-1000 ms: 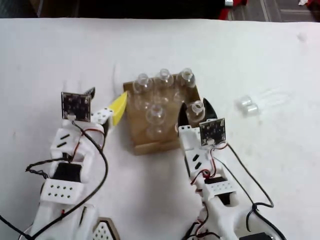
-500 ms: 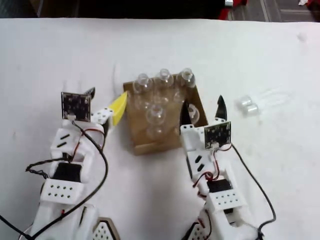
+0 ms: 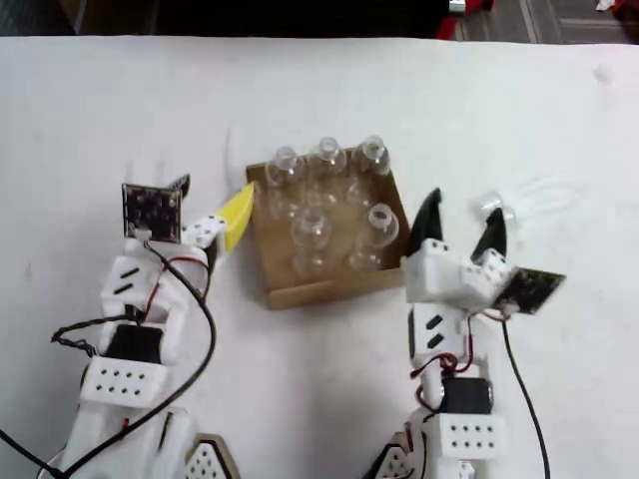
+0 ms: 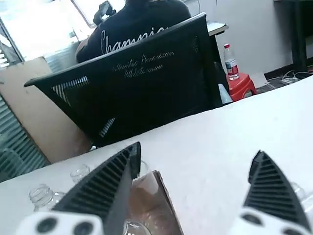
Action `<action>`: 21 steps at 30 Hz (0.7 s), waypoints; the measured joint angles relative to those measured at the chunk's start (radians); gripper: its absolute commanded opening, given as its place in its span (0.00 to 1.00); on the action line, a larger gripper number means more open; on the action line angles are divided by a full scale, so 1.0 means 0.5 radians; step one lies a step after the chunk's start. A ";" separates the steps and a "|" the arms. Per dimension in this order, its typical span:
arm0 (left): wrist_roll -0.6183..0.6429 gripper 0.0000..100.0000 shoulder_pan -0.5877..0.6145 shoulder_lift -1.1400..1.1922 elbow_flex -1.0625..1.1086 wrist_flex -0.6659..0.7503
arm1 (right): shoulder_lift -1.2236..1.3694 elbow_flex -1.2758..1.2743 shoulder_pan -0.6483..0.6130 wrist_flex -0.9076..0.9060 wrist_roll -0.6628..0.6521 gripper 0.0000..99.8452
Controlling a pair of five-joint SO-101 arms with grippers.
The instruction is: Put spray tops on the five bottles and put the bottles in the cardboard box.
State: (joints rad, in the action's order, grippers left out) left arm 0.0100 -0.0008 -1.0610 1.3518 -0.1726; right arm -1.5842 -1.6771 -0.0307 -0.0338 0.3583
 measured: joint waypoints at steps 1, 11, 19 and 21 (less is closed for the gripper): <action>0.000 0.29 0.000 0.000 0.000 0.000 | -0.055 -0.009 0.018 -0.055 0.015 0.32; 0.000 0.29 0.000 0.000 0.000 0.000 | -0.334 -0.018 0.252 -0.430 0.031 0.32; -0.055 0.29 0.000 0.000 0.000 0.000 | -0.344 -0.018 0.356 -0.439 0.031 0.32; -0.107 0.29 0.003 0.000 -0.003 -0.018 | -0.344 -0.018 0.356 -0.466 0.031 0.32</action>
State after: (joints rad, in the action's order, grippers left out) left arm -0.0437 0.0008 -1.0610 1.3502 -0.1818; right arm -1.7561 -1.6863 0.1473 -0.2670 0.3736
